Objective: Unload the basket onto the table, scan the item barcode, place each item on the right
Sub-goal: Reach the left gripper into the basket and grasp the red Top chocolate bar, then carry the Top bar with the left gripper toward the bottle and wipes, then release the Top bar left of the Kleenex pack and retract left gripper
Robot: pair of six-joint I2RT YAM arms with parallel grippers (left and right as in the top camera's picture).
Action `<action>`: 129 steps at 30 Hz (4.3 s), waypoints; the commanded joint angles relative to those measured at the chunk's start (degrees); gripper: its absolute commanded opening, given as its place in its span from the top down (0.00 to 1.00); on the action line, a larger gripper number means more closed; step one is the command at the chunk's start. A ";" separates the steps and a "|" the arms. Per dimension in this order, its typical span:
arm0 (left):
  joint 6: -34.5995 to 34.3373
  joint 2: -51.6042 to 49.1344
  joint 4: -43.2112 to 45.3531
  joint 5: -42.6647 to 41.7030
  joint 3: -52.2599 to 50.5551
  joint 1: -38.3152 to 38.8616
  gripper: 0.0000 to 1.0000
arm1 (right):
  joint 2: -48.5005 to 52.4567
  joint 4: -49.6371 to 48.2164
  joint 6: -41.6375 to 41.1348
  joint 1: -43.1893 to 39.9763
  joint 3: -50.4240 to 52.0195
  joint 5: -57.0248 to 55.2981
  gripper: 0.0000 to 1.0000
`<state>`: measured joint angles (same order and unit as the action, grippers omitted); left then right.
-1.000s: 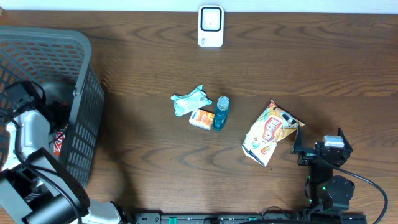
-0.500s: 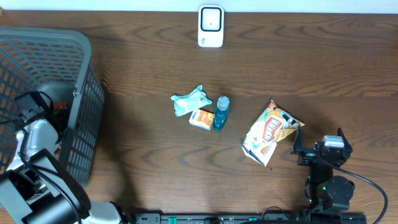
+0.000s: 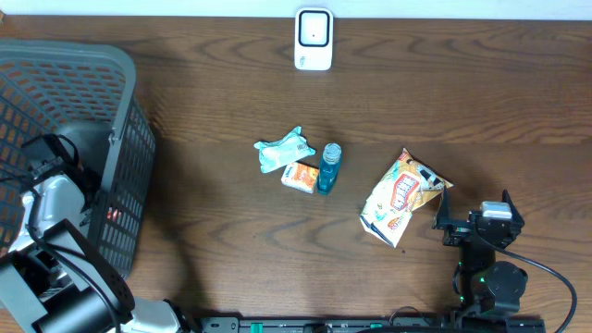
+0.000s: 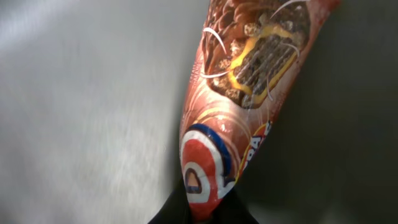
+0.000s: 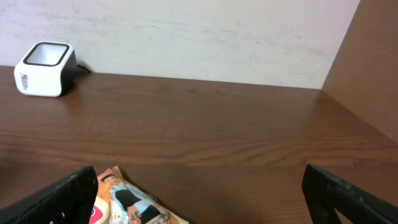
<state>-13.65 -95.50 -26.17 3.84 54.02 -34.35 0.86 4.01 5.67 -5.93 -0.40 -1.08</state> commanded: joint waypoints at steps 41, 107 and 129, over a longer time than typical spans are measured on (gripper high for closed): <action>-15.91 31.69 -11.23 -30.69 9.92 47.45 0.93 | -0.22 0.15 0.63 -0.39 0.09 -0.28 0.01; -52.61 -2.43 -11.87 13.46 4.61 75.89 0.50 | -0.22 0.15 0.63 -0.39 0.09 -0.28 0.01; 20.65 30.01 28.98 19.63 9.57 55.43 0.02 | -0.22 0.15 0.61 -0.39 0.09 -0.28 0.01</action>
<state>-9.08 -67.40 1.45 22.68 62.74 23.00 0.84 4.01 5.67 -5.93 -0.40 -1.10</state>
